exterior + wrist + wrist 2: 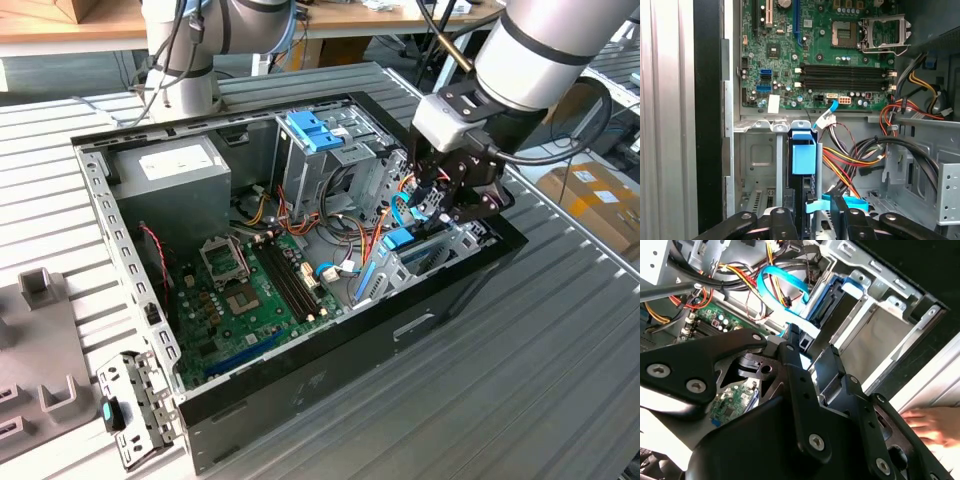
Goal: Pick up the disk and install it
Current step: 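Insert the first disk wire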
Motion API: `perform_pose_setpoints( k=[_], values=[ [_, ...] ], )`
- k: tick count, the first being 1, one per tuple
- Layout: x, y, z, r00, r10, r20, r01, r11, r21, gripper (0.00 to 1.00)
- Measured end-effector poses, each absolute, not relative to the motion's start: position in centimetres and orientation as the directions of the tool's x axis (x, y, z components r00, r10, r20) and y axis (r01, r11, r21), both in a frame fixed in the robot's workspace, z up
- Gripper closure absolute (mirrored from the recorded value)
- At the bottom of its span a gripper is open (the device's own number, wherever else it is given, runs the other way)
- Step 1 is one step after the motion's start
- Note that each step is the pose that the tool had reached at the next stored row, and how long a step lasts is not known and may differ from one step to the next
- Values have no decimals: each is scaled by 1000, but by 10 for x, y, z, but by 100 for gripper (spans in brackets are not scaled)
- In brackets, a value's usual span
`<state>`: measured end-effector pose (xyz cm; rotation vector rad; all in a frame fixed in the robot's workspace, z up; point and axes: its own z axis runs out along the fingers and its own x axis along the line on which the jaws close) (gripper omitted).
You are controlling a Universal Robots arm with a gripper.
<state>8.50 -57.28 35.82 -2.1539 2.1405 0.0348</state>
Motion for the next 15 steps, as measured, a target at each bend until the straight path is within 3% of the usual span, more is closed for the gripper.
perform_pose_setpoints(
  k=[15],
  values=[
    [110,-570,359,9,-996,-87,-998,-4,-58,58]
  ],
)
